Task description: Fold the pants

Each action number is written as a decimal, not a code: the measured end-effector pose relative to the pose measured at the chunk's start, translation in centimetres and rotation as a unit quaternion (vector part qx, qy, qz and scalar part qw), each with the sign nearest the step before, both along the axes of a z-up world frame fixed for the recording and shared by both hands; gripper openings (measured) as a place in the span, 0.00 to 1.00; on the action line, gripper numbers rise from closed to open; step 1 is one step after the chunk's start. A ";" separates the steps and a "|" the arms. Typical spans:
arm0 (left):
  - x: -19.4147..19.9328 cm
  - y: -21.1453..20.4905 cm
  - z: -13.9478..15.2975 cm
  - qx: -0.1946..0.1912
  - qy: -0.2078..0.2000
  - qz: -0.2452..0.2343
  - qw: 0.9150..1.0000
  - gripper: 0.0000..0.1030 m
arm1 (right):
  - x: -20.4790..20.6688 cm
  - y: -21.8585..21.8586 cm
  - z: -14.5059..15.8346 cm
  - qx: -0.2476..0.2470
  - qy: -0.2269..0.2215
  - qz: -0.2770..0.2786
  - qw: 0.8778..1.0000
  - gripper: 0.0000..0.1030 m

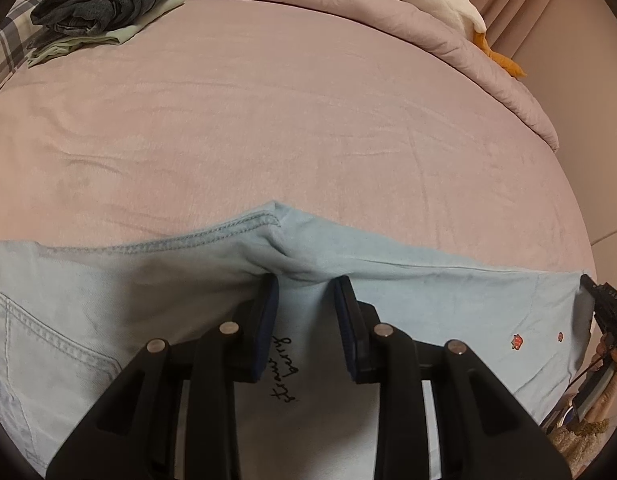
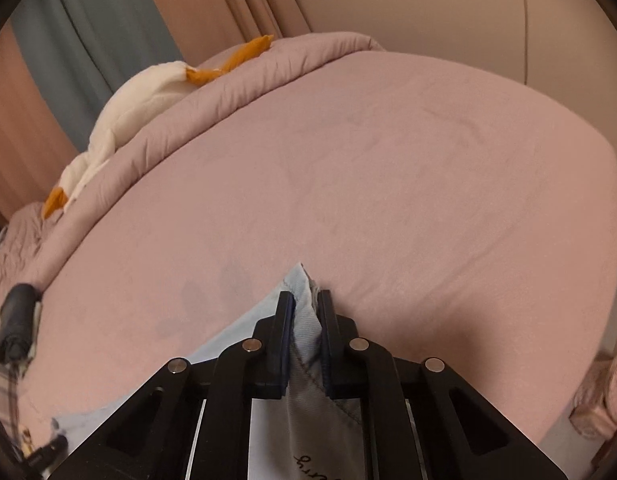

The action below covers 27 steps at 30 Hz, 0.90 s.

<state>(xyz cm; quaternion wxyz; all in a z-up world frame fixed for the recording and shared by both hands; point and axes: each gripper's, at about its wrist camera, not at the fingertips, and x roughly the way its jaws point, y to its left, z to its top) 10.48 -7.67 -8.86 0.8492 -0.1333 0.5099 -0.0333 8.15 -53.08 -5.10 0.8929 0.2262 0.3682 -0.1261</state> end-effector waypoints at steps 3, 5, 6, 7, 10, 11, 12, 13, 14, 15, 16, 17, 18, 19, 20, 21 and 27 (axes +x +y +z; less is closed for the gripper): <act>0.2 -0.2 0.0 0.005 0.000 -0.004 1.000 0.28 | 1.3 -0.3 -2.0 -0.004 0.035 0.001 0.999 0.10; 0.3 -0.2 -0.1 0.004 -0.002 -0.005 1.000 0.28 | 1.9 -0.3 -2.6 -0.002 0.042 0.003 0.999 0.10; 0.2 -0.2 0.0 0.005 -0.004 -0.006 1.000 0.28 | 1.8 -0.4 -2.5 -0.003 0.042 0.002 0.999 0.10; -0.1 -0.3 0.1 0.011 -0.007 -0.007 1.000 0.28 | 1.7 -0.4 -2.3 -0.007 0.045 0.001 0.999 0.10; -1.5 -1.0 0.9 0.021 -0.006 -0.014 1.000 0.41 | 0.6 -0.5 -1.2 -0.007 0.052 -0.012 0.999 0.38; -2.3 -1.3 1.5 0.014 -0.013 -0.025 1.000 0.50 | -0.4 -0.5 -0.9 -0.009 0.048 -0.016 0.999 0.47; -3.0 -1.4 1.9 0.006 -0.018 -0.033 0.999 0.56 | -1.8 -0.5 -0.1 -0.011 0.034 -0.018 0.999 0.57; -4.1 -1.5 2.4 -0.007 -0.026 -0.043 0.999 0.57 | -2.5 -0.5 0.3 -0.011 0.024 -0.019 0.999 0.58; -5.0 -1.5 2.7 -0.018 -0.030 -0.046 0.998 0.59 | -3.5 -0.6 0.6 -0.009 0.017 -0.023 1.000 0.58; -5.7 -1.5 2.9 -0.028 -0.032 -0.047 0.998 0.59 | -4.6 -0.8 0.9 -0.005 0.015 -0.029 0.999 0.58; -6.7 -1.6 2.9 -0.040 -0.030 -0.053 0.997 0.59 | -5.8 -1.1 1.1 0.000 0.014 -0.039 0.999 0.58; -7.4 -1.7 2.8 -0.046 -0.028 -0.059 0.997 0.59 | -6.7 -1.3 1.1 0.004 0.014 -0.046 0.999 0.58; -8.0 -1.9 2.7 -0.052 -0.023 -0.066 0.996 0.57 | -7.8 -1.6 1.0 0.009 0.014 -0.054 0.998 0.58; -8.7 -2.2 2.4 -0.054 -0.016 -0.076 0.996 0.57 | -8.6 -1.8 0.7 0.016 0.019 -0.058 0.998 0.58; -9.2 -2.3 2.2 -0.053 -0.012 -0.080 0.995 0.57 | -8.9 -1.8 0.3 0.020 0.025 -0.059 0.998 0.58; -9.7 -2.6 1.8 -0.046 -0.008 -0.087 0.995 0.57 | -9.3 -1.9 -0.2 0.023 0.033 -0.057 0.998 0.58; -10.3 -2.7 0.2 -0.020 0.000 -0.084 0.996 0.48 | -7.3 -1.3 -2.3 -0.031 0.088 -0.083 0.992 0.14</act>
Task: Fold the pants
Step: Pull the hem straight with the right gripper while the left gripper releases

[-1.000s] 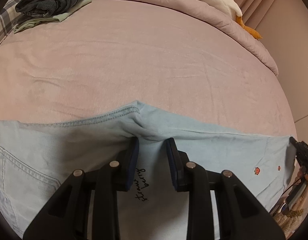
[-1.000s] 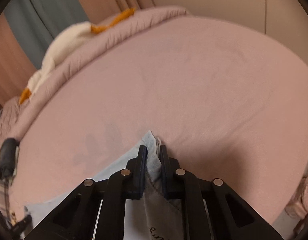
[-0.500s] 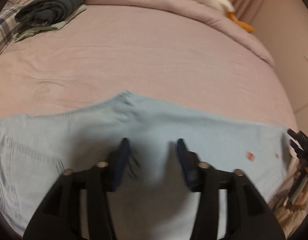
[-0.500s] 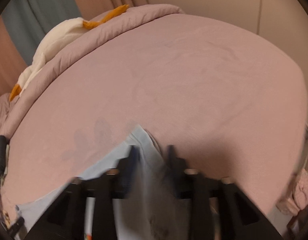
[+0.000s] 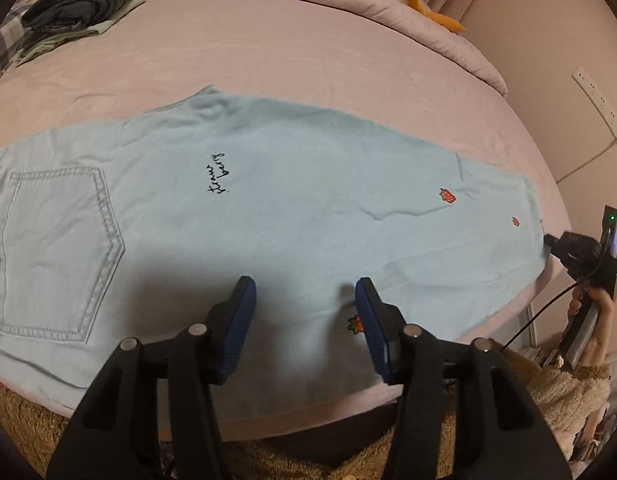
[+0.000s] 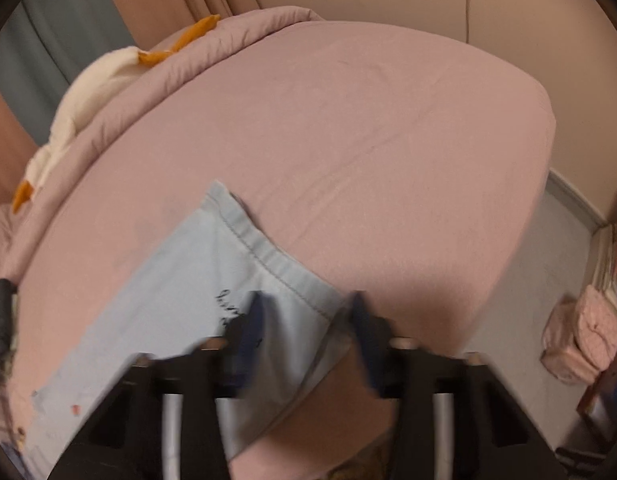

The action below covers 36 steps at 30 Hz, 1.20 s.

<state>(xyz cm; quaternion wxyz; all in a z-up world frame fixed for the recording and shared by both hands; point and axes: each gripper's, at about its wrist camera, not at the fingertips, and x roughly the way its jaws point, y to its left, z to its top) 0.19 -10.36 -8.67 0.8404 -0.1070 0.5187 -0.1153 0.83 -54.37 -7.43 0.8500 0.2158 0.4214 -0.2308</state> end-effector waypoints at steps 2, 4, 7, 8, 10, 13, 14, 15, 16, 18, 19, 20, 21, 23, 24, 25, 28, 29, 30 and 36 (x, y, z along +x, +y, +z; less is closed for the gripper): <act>0.2 0.1 -0.1 -0.001 -0.001 0.003 1.000 0.47 | -0.5 0.1 0.5 -0.003 -0.016 -0.002 1.000 0.12; 0.0 -0.1 0.0 0.003 -0.002 0.005 1.000 0.46 | -1.5 0.2 1.8 -0.015 -0.036 -0.010 0.999 0.11; -0.1 -0.1 -0.2 0.008 -0.002 0.006 1.000 0.46 | -1.9 -0.1 2.5 -0.016 -0.052 -0.015 0.998 0.11; -0.1 -0.1 -0.2 0.009 -0.002 0.006 1.000 0.46 | -1.7 -0.4 1.9 -0.015 -0.041 -0.016 0.999 0.11; 0.0 -0.1 -0.3 0.010 -0.001 0.005 1.000 0.46 | 0.1 -0.4 0.4 -0.007 -0.018 -0.020 1.000 0.11; 0.2 0.1 -0.4 0.008 0.000 0.007 1.000 0.48 | 1.2 -0.6 -1.2 0.004 -0.008 -0.024 1.000 0.11; 0.2 0.0 -0.5 0.008 -0.001 0.007 1.000 0.48 | 1.2 -0.7 -1.0 0.006 -0.008 -0.025 1.000 0.11; 0.2 0.0 -0.5 0.010 -0.001 0.007 1.000 0.48 | 1.2 -0.9 -1.0 0.010 -0.007 -0.027 1.000 0.11; 0.2 0.0 -0.5 0.011 -0.002 0.007 1.000 0.48 | 1.1 -0.9 -1.2 0.012 -0.007 -0.029 0.999 0.11; 0.3 -0.1 -0.5 0.013 -0.003 0.007 1.000 0.48 | 0.8 -0.9 -1.5 0.010 -0.006 -0.028 1.000 0.11; 0.3 -0.2 -0.5 0.015 -0.004 0.006 1.000 0.48 | 0.9 -0.9 -1.4 0.009 -0.005 -0.030 0.999 0.11; 0.3 -0.2 -0.5 0.015 -0.004 0.006 1.000 0.48 | 0.9 -0.8 -1.4 0.011 -0.005 -0.032 0.999 0.11; 0.4 -0.2 -0.6 0.015 -0.005 0.007 1.000 0.48 | 0.6 -0.7 -1.5 0.014 -0.005 -0.034 0.999 0.11; 0.4 -0.1 -0.6 0.013 -0.005 0.007 1.000 0.48 | 0.5 -0.6 -1.6 0.021 -0.009 -0.034 0.999 0.11; 0.4 -0.1 -0.6 0.011 -0.004 0.008 1.000 0.48 | 0.5 -0.6 -1.5 0.025 -0.011 -0.035 0.999 0.11; 0.5 -0.1 -0.7 0.010 -0.004 0.008 1.000 0.48 | 0.4 -0.6 -1.4 0.029 -0.013 -0.035 0.999 0.11; 0.5 -0.1 -0.8 0.009 -0.004 0.008 1.000 0.49 | 0.4 -0.3 -1.5 0.031 -0.014 -0.036 0.999 0.11; 0.5 -0.1 -0.8 0.010 -0.004 0.008 1.000 0.50 | 0.4 -0.5 -1.5 0.030 -0.014 -0.035 0.999 0.11; 0.6 -0.2 -0.8 0.011 -0.004 0.007 1.000 0.50 | 0.4 -0.4 -1.5 0.029 -0.013 -0.036 0.999 0.11; 0.8 -0.3 -0.7 0.011 -0.002 0.003 1.000 0.53 | 0.4 -0.5 -1.4 0.034 -0.013 -0.039 0.999 0.12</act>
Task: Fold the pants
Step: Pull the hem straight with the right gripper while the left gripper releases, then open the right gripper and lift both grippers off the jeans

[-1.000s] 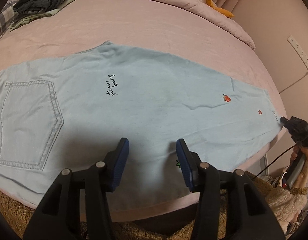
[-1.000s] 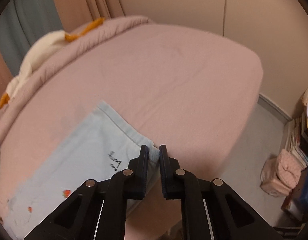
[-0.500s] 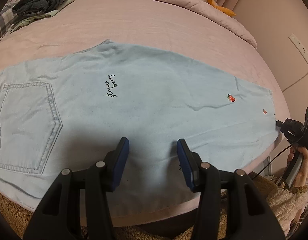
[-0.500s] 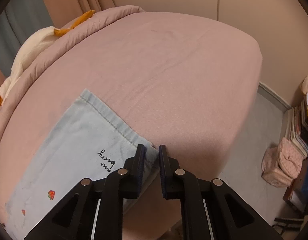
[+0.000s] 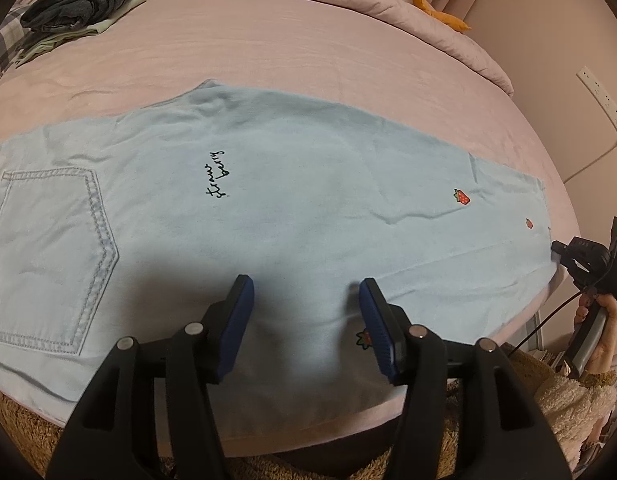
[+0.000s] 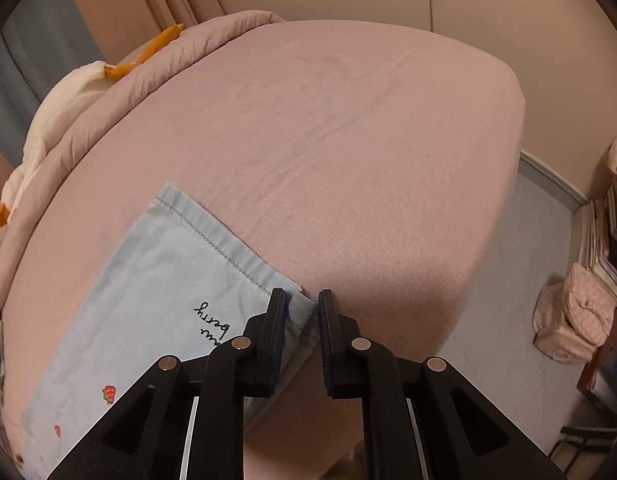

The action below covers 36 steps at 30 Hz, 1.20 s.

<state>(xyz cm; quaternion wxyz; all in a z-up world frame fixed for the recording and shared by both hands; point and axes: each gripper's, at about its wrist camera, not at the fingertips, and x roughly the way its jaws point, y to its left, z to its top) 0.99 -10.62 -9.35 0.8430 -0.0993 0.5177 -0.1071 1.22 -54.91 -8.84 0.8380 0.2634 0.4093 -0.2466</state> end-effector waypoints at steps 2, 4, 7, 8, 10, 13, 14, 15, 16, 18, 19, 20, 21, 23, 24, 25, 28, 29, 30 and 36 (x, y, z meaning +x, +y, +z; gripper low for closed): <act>0.1 0.0 0.0 -0.002 0.001 0.001 1.000 0.53 | -0.1 0.0 0.0 0.001 0.000 -0.001 1.000 0.13; 0.2 0.0 0.0 -0.003 0.003 0.000 1.000 0.53 | -0.1 -0.1 0.0 0.001 0.000 -0.002 1.000 0.14; 0.2 0.0 0.0 -0.004 0.005 0.001 1.000 0.53 | -0.2 -0.2 0.0 0.006 -0.002 -0.002 1.000 0.15; 0.2 0.0 0.1 -0.004 0.006 0.001 1.000 0.53 | -0.2 -0.3 0.0 0.007 -0.003 -0.003 1.000 0.15; 0.2 0.0 0.1 -0.006 0.008 0.002 1.000 0.54 | -0.2 -0.3 0.0 0.008 -0.004 -0.004 1.000 0.18; 0.3 -0.1 0.1 -0.011 0.010 0.003 1.000 0.57 | -0.2 -0.2 0.1 0.002 -0.002 -0.004 1.000 0.20; 0.3 -0.1 0.1 -0.013 0.010 0.002 1.000 0.59 | -0.2 -0.1 0.1 0.000 -0.001 -0.004 1.000 0.20; 0.3 -0.1 0.1 -0.014 0.011 0.002 1.000 0.60 | -0.3 -0.1 0.1 -0.002 0.001 -0.005 1.000 0.24; 0.3 -0.2 0.2 -0.014 0.010 0.002 1.000 0.60 | -0.4 -0.1 0.2 -0.006 0.002 -0.007 1.000 0.30; 0.3 -0.2 0.2 -0.013 0.010 0.001 1.000 0.61 | -0.6 -0.1 0.3 -0.011 0.007 -0.012 1.000 0.44; 0.4 -0.2 0.3 -0.014 0.010 -0.001 1.000 0.62 | -0.7 -0.1 0.4 -0.011 0.007 -0.015 1.000 0.50; 0.4 -0.2 0.3 -0.014 0.010 -0.001 1.000 0.63 | -0.8 -0.2 0.4 -0.009 0.004 -0.015 1.000 0.51; 0.3 -0.2 0.4 -0.015 0.011 0.000 1.000 0.65 | -1.0 -0.3 0.4 -0.002 -0.001 -0.014 1.000 0.51; 0.2 -0.2 0.7 -0.019 0.014 -0.001 1.000 0.68 | -1.2 -0.5 0.5 0.011 -0.007 -0.010 1.000 0.51; 0.1 -0.3 0.9 -0.022 0.013 -0.003 1.000 0.70 | -1.3 -0.5 0.6 0.012 -0.010 -0.009 1.000 0.51; -0.1 -0.3 1.1 -0.022 0.010 -0.006 1.000 0.70 | -1.5 -0.4 0.9 0.009 -0.012 -0.007 1.000 0.52; -0.6 -0.6 2.2 -0.016 -0.016 -0.017 1.000 0.79 | -1.9 0.1 1.6 0.001 -0.018 -0.002 1.000 0.74; -0.7 -0.7 2.4 -0.014 -0.024 -0.019 0.999 0.84 | -2.0 0.2 1.9 0.003 -0.026 0.001 1.000 0.75; -0.8 -0.7 2.6 -0.013 -0.031 -0.021 0.999 0.88 | -2.2 0.3 2.2 0.007 -0.036 0.005 0.999 0.76; -0.6 -1.1 2.0 -0.011 -0.032 -0.030 0.999 0.94 | -2.1 0.6 2.1 0.042 -0.057 0.022 0.997 0.76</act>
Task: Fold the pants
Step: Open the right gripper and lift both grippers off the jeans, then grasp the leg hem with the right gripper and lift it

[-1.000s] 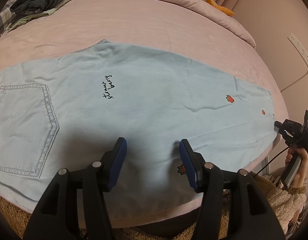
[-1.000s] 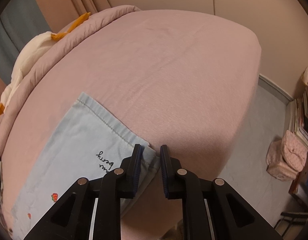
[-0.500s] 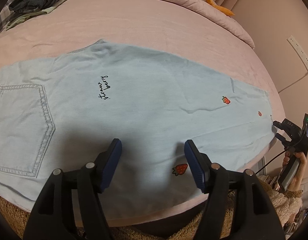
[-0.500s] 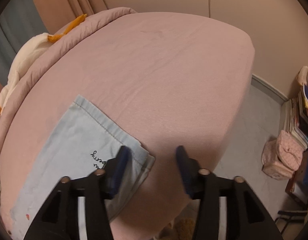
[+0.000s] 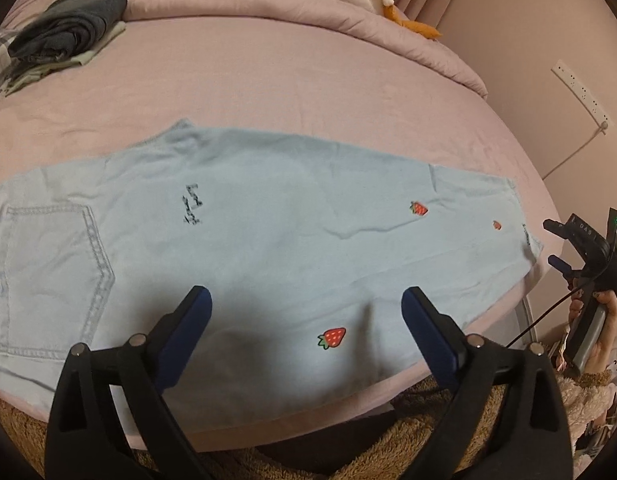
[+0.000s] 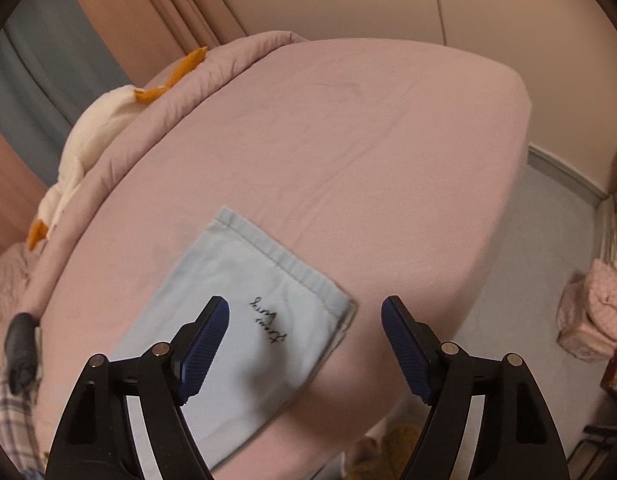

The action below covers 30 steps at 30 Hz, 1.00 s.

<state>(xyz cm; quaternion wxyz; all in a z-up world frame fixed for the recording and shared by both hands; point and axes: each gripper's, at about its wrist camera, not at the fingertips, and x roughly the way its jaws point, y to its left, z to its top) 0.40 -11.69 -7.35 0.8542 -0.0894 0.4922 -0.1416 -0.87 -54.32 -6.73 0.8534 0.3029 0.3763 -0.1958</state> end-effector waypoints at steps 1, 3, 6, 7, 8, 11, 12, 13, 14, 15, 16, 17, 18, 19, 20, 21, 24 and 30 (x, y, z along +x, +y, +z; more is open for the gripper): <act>0.2 -0.1 -0.3 -0.002 0.005 -0.002 1.000 0.94 | 0.2 -0.1 -0.4 0.005 0.006 0.000 1.000 0.76; 0.2 -0.1 -0.9 -0.005 0.016 -0.003 1.000 0.94 | 0.5 -0.2 -1.0 0.011 0.016 -0.002 1.000 0.76; 0.5 -0.2 -1.8 -0.009 0.027 -0.001 1.000 0.94 | 1.1 -0.4 -1.8 0.024 0.024 0.000 0.999 0.76; 0.5 -0.3 -1.8 -0.008 0.019 0.000 1.000 0.94 | 1.4 -0.3 -2.1 0.031 0.026 0.004 0.999 0.76; 0.6 -0.4 -1.8 -0.007 0.016 0.000 1.000 0.94 | 1.6 -0.2 -2.4 0.037 0.027 0.009 0.999 0.76; 0.7 -0.4 -2.0 -0.013 0.014 0.005 1.000 0.96 | 2.3 0.7 -2.7 0.019 0.034 0.017 0.999 0.76; 0.7 -0.4 -2.0 -0.015 0.013 0.007 1.000 0.96 | 2.5 1.0 -2.6 0.015 0.031 0.019 0.999 0.76; 0.6 -0.3 -2.0 -0.017 0.012 0.008 1.000 0.96 | 2.7 1.1 -2.6 0.016 0.024 0.024 0.999 0.76; 0.6 -0.3 -2.0 -0.018 0.011 0.008 1.000 0.96 | 3.0 1.0 -2.5 0.016 0.022 0.027 0.999 0.76; 0.7 -0.4 -2.0 -0.018 0.011 0.008 1.000 0.96 | 3.1 1.1 -2.5 0.009 0.025 0.026 0.999 0.73; 0.6 -0.3 -2.0 -0.018 0.010 0.009 1.000 0.96 | 3.2 1.3 -2.4 -0.006 0.029 0.024 0.999 0.65; 0.6 -0.4 -2.1 -0.017 0.009 0.009 1.000 0.96 | 3.3 1.4 -2.4 -0.012 0.030 0.024 0.999 0.61; 0.6 -0.3 -2.1 -0.017 0.008 0.008 1.000 0.96 | 3.4 1.3 -2.4 -0.015 0.028 0.025 0.999 0.56; 0.5 -0.4 -2.1 -0.014 0.007 0.008 1.000 0.96 | 3.4 1.3 -2.4 -0.016 0.024 0.026 0.999 0.50; 0.5 -0.4 -2.1 -0.012 0.006 0.008 1.000 0.96 | 3.2 1.2 -2.5 -0.018 0.021 0.025 0.999 0.43; 0.5 -0.5 -2.1 -0.010 0.006 0.008 1.000 0.96 | 3.2 1.1 -2.5 -0.018 0.017 0.026 0.999 0.27; 0.4 -0.6 -2.0 -0.006 0.003 0.007 1.000 0.96 | 3.3 1.0 -2.5 0.012 -0.006 0.047 0.999 0.10; 0.4 -0.4 -2.1 -0.016 0.005 0.011 1.000 0.95 | 2.2 2.4 0.4 -0.014 -0.057 0.072 0.996 0.10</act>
